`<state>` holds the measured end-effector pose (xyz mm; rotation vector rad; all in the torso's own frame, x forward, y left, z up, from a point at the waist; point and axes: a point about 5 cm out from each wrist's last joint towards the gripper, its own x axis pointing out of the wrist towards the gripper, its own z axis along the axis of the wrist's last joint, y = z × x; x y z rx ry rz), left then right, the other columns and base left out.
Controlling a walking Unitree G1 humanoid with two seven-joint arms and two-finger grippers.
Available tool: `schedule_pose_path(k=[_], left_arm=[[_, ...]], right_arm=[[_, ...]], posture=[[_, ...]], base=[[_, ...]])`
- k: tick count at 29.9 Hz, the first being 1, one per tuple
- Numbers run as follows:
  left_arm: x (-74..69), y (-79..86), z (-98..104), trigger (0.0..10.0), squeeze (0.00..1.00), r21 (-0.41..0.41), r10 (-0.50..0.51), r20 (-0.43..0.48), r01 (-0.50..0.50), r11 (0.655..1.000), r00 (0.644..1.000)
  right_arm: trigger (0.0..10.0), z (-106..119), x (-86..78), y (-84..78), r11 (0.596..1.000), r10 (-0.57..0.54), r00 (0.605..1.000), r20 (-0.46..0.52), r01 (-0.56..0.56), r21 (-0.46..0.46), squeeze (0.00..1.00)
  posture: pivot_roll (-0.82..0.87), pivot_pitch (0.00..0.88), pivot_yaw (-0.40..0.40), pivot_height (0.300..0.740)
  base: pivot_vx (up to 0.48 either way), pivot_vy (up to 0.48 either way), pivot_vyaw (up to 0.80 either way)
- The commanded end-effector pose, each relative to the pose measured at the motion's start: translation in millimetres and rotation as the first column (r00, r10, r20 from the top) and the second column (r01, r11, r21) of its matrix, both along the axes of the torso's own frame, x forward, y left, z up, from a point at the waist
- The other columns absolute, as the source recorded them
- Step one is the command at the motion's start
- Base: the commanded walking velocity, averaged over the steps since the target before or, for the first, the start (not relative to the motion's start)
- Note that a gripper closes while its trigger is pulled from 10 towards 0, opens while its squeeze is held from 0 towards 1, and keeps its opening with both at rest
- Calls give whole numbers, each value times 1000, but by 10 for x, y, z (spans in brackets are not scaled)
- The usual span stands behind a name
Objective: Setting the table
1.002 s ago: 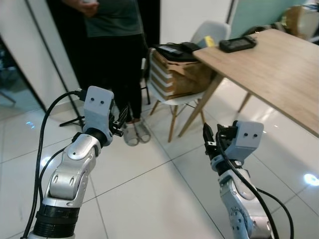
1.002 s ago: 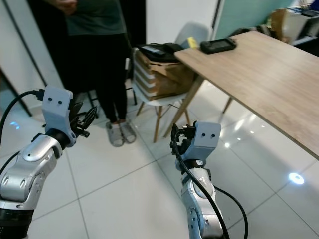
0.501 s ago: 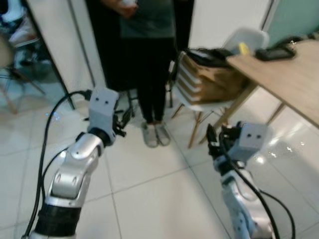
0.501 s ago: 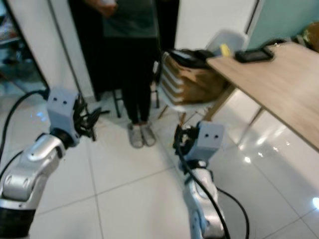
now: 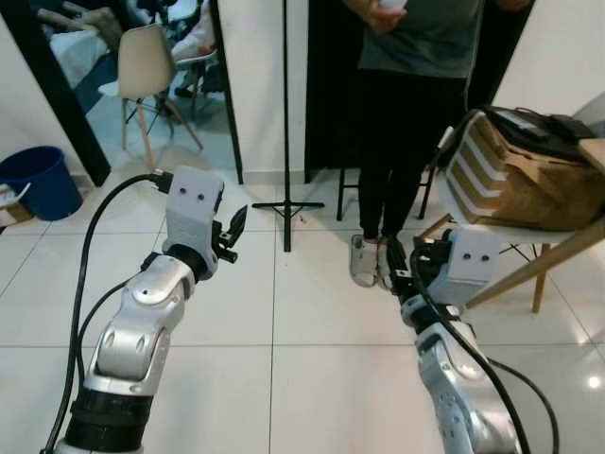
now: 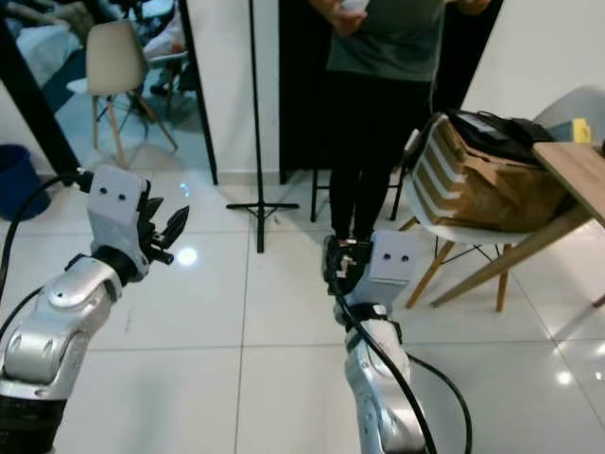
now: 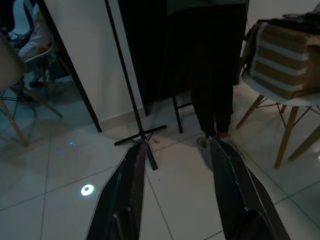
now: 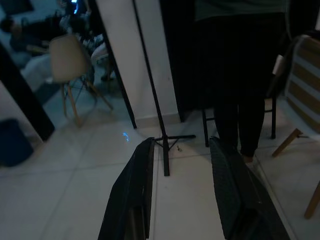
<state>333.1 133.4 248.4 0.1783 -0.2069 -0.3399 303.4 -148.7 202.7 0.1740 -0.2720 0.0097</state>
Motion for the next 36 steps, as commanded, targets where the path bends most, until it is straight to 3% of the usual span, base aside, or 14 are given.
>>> schedule_pose_path(k=[1,4,7,8,13,17,24,36], left_arm=[[-16,-6,-121,10000,0,28,-34,-51,36,999,998],[-67,-145,-227,10000,0,56,-144,-92,150,987,985],[-94,-214,-291,10000,0,60,-188,-117,196,979,975],[-152,-301,-396,10000,0,65,-237,-157,250,966,959],[-202,-382,-499,10000,0,66,-256,-175,271,960,951],[-154,-376,-461,10000,0,47,-228,-158,238,970,961],[-124,-346,-415,10000,0,19,-182,-129,186,982,975],[-141,-460,-440,10000,0,-33,-162,-117,159,987,980]], right_arm=[[10000,-79,-7,19,1000,1,1000,-28,-1,1,0],[10000,-147,-19,-75,999,-33,999,-41,32,-21,0],[10000,-201,-29,-158,997,-61,997,-53,58,-44,0],[10000,-226,-38,-260,994,-96,994,-55,92,-63,0],[10000,-224,-51,-379,988,-141,989,-53,137,-69,0],[10000,-262,-61,-345,990,-126,990,-64,121,-76,0],[10000,-344,-54,-128,996,-30,994,-102,22,-83,0],[10000,-298,3,-137,991,19,994,-107,-33,-126,0]], posture=[[103,135,103,740],[101,134,109,740],[94,133,131,740],[88,135,152,740],[77,135,158,740],[73,136,142,740],[75,144,62,740],[60,150,-10,740]], base=[[0,0,794],[0,0,794],[0,0,794],[0,0,794],[0,0,794],[0,0,641],[0,0,214],[0,0,739]])
